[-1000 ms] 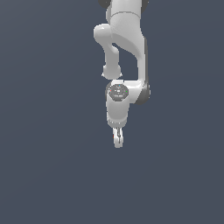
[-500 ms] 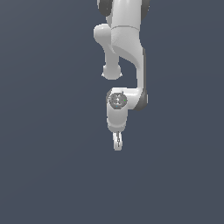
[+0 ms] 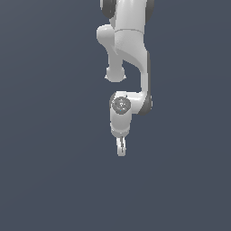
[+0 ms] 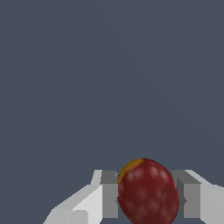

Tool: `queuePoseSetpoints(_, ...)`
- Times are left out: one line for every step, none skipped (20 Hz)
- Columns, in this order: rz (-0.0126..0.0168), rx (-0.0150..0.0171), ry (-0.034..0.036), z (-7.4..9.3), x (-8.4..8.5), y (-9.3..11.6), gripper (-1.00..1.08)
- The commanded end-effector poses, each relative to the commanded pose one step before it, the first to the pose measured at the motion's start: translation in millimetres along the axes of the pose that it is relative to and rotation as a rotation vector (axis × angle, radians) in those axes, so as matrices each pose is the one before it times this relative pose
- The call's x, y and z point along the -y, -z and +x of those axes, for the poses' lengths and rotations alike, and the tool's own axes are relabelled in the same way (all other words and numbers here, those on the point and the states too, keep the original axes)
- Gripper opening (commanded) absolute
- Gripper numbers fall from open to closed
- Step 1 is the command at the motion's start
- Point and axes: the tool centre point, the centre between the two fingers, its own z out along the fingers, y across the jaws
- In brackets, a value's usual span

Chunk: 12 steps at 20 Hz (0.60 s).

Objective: Pick up the object and move it to a goal position.

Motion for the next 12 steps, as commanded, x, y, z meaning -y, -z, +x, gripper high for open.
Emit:
queuePoseSetpoints(-0.00022, 0.00004, 0.00019, -0.12, -0.05, -0.30, -1.00)
queuePoseSetpoints(0.00000, 0.00000, 0.00000, 0.00, 0.00, 0.00, -1.00)
queuePoseSetpoints(0.00000, 0.00000, 0.00000, 0.00, 0.00, 0.00, -1.00)
queuePoseSetpoints(0.00056, 0.00002, 0.00040, -0.30, 0.14, 0.36, -1.00)
queuePoseSetpoints(0.00000, 0.00000, 0.00000, 0.35, 0.15, 0.04, -1.00)
queuePoseSetpoints(0.00000, 0.00000, 0.00000, 1.06, 0.44, 0.11, -1.00)
queuePoseSetpoints(0.00000, 0.00000, 0.00000, 1.76, 0.73, 0.18, -1.00)
queuePoseSetpoints(0.00000, 0.00000, 0.00000, 2.43, 1.01, 0.25, -1.00)
queuePoseSetpoints(0.00000, 0.00000, 0.00000, 3.09, 1.28, 0.31, -1.00)
queuePoseSetpoints(0.00000, 0.00000, 0.00000, 3.71, 1.54, 0.37, -1.00)
queuePoseSetpoints(0.00000, 0.00000, 0.00000, 4.29, 1.79, 0.43, -1.00)
queuePoseSetpoints(0.00000, 0.00000, 0.00000, 4.84, 2.02, 0.49, -1.00)
